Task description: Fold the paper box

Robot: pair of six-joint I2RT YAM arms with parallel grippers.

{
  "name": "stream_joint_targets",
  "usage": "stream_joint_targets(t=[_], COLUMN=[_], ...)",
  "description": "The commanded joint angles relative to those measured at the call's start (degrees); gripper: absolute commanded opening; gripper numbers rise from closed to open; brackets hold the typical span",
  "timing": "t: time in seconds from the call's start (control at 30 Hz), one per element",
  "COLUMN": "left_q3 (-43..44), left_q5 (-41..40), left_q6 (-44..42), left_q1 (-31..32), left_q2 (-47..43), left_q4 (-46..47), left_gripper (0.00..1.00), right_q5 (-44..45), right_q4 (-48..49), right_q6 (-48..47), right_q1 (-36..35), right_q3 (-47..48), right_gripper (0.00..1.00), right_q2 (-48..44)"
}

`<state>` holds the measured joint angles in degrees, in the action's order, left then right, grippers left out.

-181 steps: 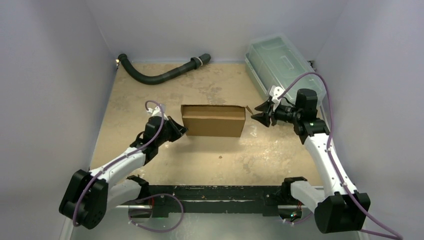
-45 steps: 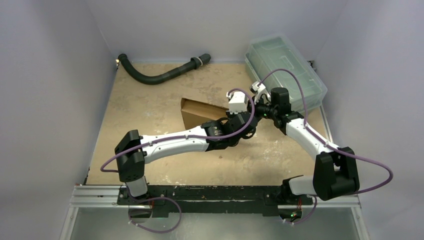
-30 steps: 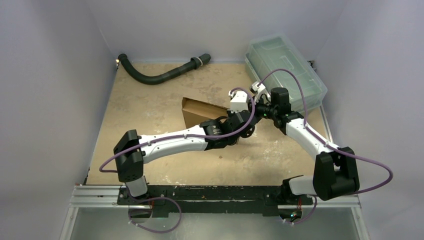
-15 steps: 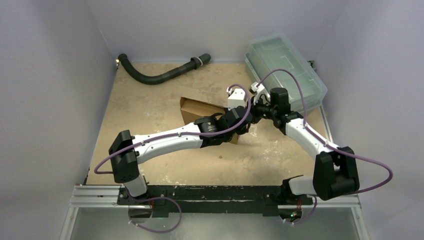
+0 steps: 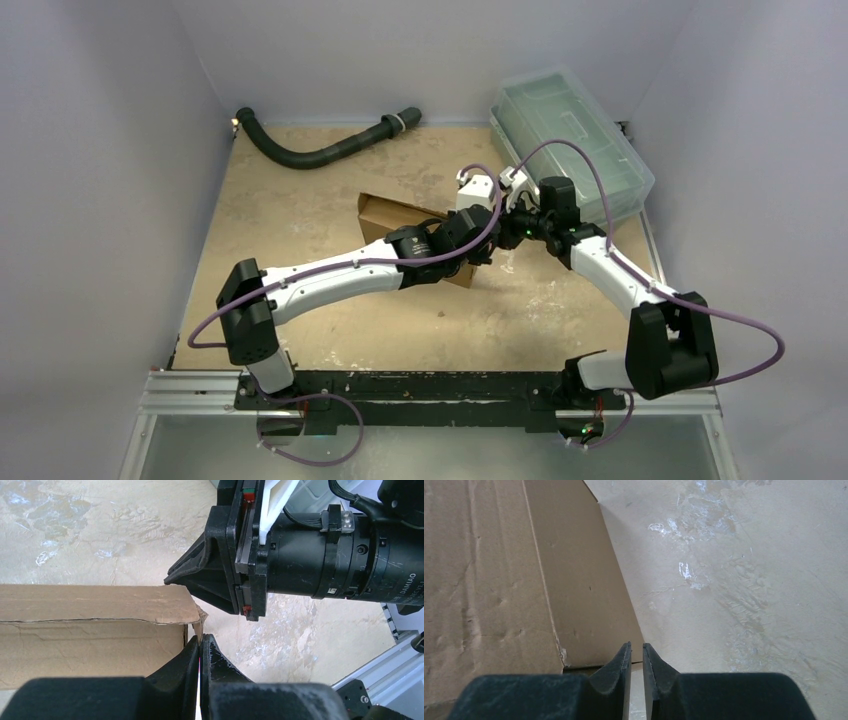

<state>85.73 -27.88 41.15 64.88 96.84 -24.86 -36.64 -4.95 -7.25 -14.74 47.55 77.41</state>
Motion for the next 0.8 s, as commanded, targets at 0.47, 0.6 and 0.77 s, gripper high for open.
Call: stream_joint_targets(t=[0.47, 0.6, 0.77], left_q3=[0.79, -0.81, -2.33], left_q5=[2.95, 4.63, 6.35], left_q6=[-5.99, -7.08, -7.90], left_q1=[-1.33, -1.89, -2.39], left_q2=[-3.74, -5.48, -7.15], left_q4=[-2.28, -1.47, -1.20], left_gripper=[0.00, 0.00, 0.00], right_q5=[-4.69, -10.95, -15.52], right_q4=[-9.95, -12.98, -14.24], right_q6=[-21.66, -30.16, -38.16], right_q1=[1.76, 2.88, 2.97], right_q3=[3.07, 1.73, -0.68], right_gripper=[0.50, 0.59, 0.68], right_q2=[-7.97, -9.36, -11.28])
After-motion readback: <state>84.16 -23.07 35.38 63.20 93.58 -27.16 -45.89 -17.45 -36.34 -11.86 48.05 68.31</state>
